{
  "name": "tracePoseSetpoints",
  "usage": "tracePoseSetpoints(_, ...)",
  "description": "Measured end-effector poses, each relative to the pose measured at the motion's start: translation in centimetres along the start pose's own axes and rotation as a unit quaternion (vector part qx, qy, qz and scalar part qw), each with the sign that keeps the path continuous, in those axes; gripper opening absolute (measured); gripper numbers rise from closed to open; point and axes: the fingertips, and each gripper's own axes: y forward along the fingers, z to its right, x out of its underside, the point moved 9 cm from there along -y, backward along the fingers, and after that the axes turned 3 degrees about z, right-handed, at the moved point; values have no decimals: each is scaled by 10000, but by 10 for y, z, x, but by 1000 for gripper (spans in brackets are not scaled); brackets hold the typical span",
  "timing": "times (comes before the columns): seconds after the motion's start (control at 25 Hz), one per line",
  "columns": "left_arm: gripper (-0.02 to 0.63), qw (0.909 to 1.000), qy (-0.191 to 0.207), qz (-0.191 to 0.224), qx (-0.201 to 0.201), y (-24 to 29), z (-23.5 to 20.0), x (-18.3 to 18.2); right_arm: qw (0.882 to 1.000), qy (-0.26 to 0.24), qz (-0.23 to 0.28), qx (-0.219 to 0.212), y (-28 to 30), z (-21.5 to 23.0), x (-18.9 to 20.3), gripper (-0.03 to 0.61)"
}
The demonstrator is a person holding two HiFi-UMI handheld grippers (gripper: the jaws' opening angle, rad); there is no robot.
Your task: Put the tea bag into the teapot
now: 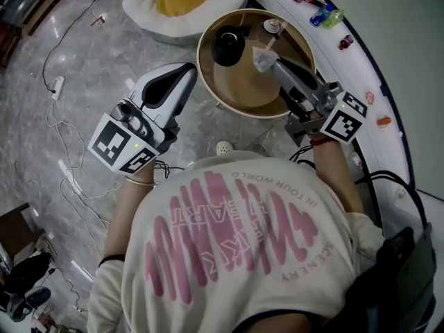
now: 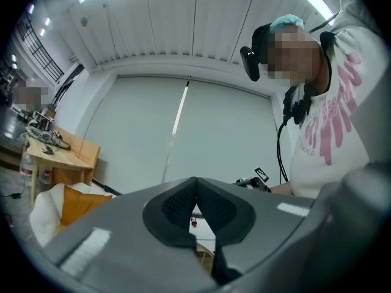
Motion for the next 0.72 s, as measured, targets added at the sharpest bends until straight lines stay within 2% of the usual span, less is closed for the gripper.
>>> tracePoseSetpoints(0.2,3,10000,14,10,-68,24,-7,11,9999,21,-104,-109,3,27,-10,21)
tracePoseSetpoints(0.4,3,9999,30,-1,-126,27,-14,9,9998,79,-133,-151,11,35,-12,21)
tracePoseSetpoints(0.72,3,9999,-11,-63,-86,28,-34,13,9996,210,-203,-18,29,49,-5,21)
